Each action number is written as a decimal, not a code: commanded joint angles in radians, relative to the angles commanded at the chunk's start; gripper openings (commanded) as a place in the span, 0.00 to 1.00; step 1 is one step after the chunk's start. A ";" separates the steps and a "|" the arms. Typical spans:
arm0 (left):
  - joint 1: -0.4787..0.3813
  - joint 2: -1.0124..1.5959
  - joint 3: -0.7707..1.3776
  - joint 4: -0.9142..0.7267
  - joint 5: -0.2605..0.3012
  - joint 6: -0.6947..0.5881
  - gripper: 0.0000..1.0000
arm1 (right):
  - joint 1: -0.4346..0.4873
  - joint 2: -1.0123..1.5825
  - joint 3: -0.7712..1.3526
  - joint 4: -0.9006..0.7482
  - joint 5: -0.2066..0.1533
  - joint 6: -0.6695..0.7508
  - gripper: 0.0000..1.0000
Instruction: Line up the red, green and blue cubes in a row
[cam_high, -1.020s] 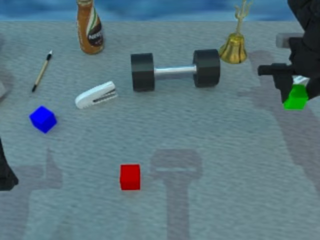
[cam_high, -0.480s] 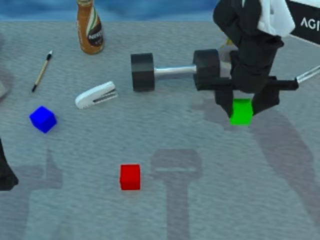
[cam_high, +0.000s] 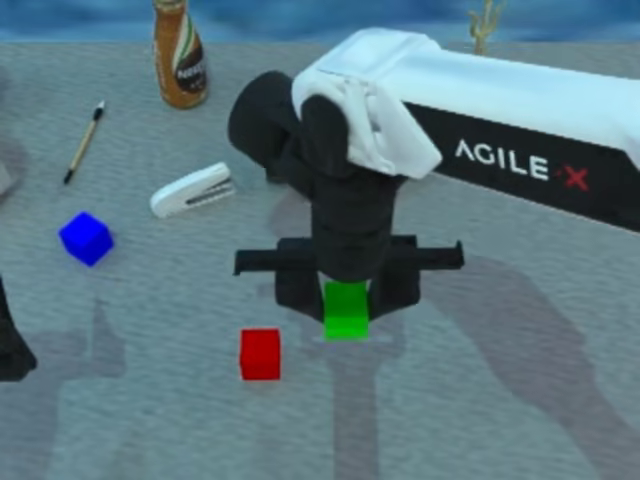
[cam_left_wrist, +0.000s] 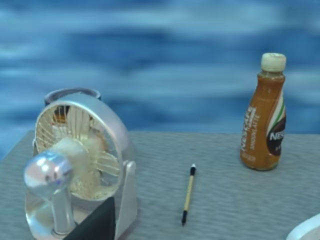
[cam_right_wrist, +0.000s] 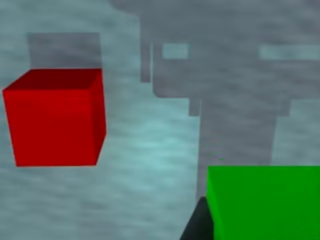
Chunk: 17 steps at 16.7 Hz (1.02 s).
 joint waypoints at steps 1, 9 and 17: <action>0.000 0.000 0.000 0.000 0.000 0.000 1.00 | 0.008 -0.003 -0.001 0.000 0.001 0.008 0.00; 0.000 0.000 0.000 0.000 0.000 0.000 1.00 | 0.007 0.018 -0.055 0.073 -0.001 0.007 0.00; 0.000 0.000 0.000 0.000 0.000 0.000 1.00 | 0.010 0.062 -0.180 0.245 0.001 0.010 0.00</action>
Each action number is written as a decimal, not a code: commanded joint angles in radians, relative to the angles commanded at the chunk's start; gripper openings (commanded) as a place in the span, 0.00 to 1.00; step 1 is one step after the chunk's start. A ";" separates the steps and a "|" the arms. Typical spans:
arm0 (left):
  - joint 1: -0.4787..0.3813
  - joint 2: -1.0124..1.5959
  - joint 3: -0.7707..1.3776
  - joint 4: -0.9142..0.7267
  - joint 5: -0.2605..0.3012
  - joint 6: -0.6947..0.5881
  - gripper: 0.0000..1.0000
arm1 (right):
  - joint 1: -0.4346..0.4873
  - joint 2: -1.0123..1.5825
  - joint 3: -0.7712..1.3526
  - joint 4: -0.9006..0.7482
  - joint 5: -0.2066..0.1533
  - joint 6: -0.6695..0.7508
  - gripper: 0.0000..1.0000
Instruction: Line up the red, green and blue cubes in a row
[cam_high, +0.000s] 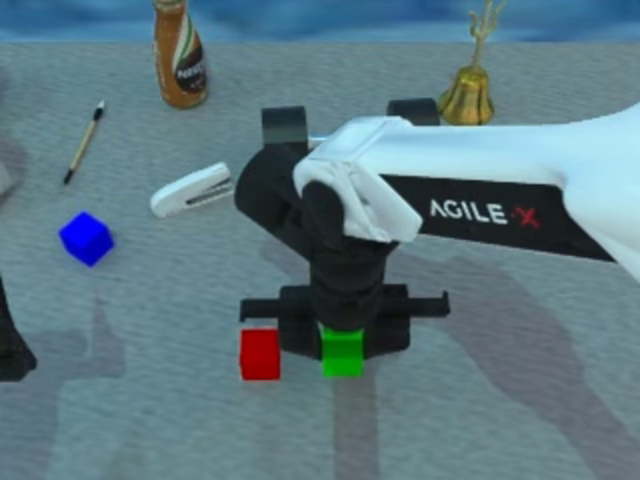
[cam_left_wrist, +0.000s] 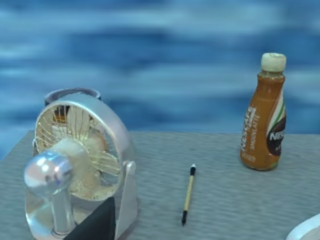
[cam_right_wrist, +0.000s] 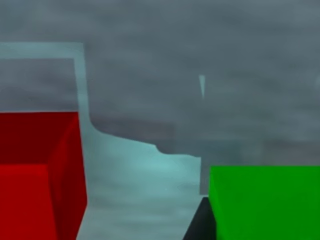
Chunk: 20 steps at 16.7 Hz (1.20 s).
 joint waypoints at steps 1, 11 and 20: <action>0.000 0.000 0.000 0.000 0.000 0.000 1.00 | 0.000 0.000 0.000 0.000 0.000 0.000 0.00; 0.000 0.000 0.000 0.000 0.000 0.000 1.00 | 0.000 0.000 0.000 0.000 0.000 0.000 0.75; 0.000 0.000 0.000 0.000 0.000 0.000 1.00 | 0.000 0.000 0.000 0.000 0.000 0.000 1.00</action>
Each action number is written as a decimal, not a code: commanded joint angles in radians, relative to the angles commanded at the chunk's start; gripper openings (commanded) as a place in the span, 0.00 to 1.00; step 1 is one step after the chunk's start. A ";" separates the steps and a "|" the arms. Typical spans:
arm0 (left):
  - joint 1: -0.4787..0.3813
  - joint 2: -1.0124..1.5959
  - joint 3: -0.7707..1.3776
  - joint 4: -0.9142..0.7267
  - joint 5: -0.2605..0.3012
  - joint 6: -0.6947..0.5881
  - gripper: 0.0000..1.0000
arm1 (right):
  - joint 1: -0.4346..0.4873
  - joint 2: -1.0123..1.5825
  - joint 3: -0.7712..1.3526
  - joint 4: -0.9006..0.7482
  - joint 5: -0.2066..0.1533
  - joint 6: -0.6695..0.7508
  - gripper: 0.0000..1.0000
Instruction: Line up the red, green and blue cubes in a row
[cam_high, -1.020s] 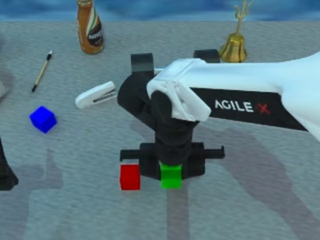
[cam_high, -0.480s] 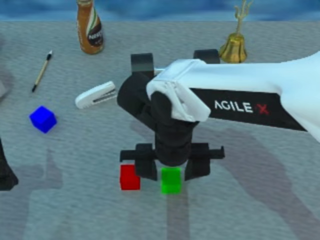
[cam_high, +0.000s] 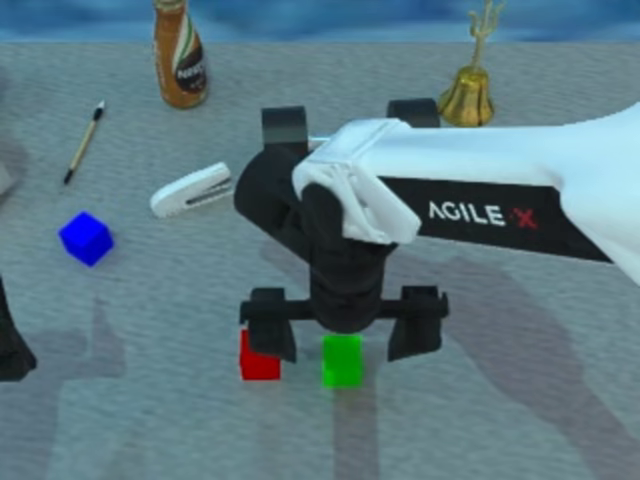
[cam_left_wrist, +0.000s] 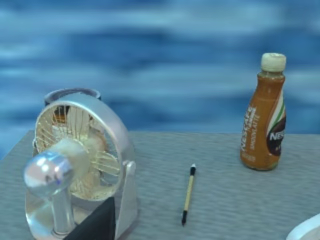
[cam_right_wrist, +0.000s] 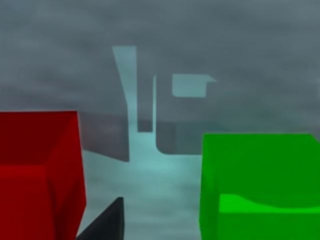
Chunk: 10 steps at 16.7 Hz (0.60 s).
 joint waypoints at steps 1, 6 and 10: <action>0.000 0.000 0.000 0.000 0.000 0.000 1.00 | 0.000 0.000 0.000 0.000 0.000 0.000 1.00; 0.000 0.000 0.000 0.000 0.000 0.000 1.00 | 0.004 -0.009 0.037 -0.042 0.000 0.000 1.00; 0.000 0.000 0.000 0.000 0.000 0.000 1.00 | 0.009 -0.048 0.140 -0.199 -0.001 0.001 1.00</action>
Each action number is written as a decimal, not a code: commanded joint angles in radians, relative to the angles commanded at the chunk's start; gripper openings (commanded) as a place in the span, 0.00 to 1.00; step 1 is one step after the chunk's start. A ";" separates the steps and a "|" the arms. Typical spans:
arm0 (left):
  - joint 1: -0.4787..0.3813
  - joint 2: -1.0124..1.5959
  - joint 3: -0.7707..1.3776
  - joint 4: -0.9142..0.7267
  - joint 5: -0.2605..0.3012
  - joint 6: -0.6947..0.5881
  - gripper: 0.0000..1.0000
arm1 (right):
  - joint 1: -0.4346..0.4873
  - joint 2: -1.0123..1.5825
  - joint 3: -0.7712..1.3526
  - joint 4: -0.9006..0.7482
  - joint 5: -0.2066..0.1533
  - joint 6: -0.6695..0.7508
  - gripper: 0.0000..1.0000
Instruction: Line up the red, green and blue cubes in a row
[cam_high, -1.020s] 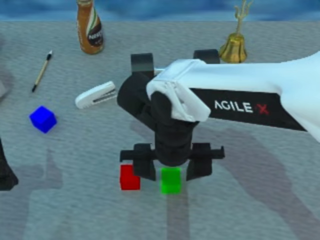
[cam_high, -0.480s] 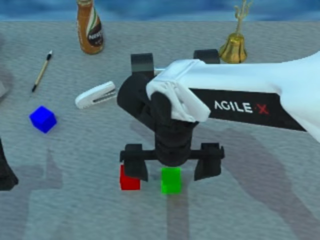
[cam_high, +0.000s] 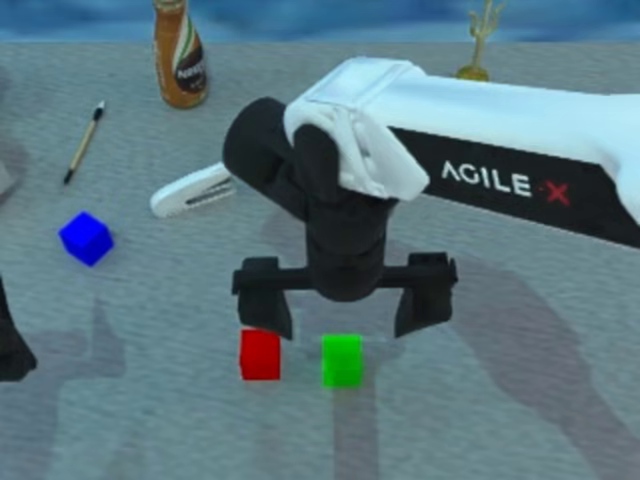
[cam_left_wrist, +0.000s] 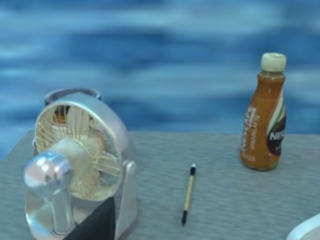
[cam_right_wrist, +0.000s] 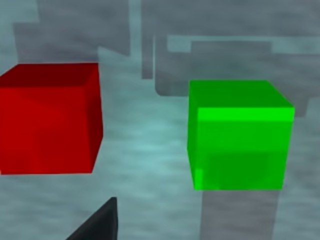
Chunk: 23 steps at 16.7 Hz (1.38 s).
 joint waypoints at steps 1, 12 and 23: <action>0.000 0.000 0.000 0.000 0.000 0.000 1.00 | 0.001 -0.010 0.020 -0.025 0.000 0.000 1.00; -0.009 0.144 0.142 -0.094 0.004 0.045 1.00 | -0.068 -0.170 -0.089 0.041 0.051 -0.084 1.00; -0.042 1.204 0.958 -0.644 -0.002 0.312 1.00 | -0.468 -1.238 -0.944 0.537 0.152 -0.507 1.00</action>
